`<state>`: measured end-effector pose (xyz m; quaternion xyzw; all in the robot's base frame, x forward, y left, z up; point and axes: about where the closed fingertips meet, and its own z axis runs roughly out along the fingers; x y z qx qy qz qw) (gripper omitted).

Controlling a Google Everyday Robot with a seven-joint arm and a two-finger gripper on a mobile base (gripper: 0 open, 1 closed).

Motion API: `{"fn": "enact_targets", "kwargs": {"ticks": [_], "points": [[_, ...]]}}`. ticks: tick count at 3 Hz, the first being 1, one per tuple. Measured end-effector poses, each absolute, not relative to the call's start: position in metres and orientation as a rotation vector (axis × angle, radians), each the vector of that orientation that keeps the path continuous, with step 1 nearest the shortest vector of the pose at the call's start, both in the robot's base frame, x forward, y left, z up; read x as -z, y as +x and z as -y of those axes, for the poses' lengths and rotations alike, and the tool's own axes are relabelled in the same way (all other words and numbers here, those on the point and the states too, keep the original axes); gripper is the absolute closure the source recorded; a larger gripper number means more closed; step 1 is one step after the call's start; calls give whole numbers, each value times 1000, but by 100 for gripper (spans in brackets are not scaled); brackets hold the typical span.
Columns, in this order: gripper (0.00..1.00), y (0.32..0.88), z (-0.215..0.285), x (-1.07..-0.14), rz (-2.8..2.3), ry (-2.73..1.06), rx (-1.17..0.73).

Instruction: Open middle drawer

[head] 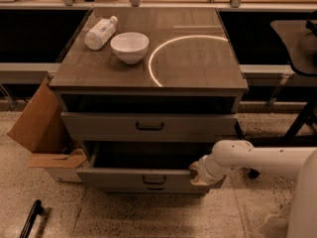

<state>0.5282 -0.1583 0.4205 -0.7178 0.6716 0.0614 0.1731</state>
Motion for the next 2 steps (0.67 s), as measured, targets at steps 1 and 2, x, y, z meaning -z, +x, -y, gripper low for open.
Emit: {"fn": "enact_targets", "kwargs": {"ticks": [1,2], "points": [[95,518,159,-423,-1905,-2033,-191],[100,513,158,-425,-1906,-2031,-202]]}}
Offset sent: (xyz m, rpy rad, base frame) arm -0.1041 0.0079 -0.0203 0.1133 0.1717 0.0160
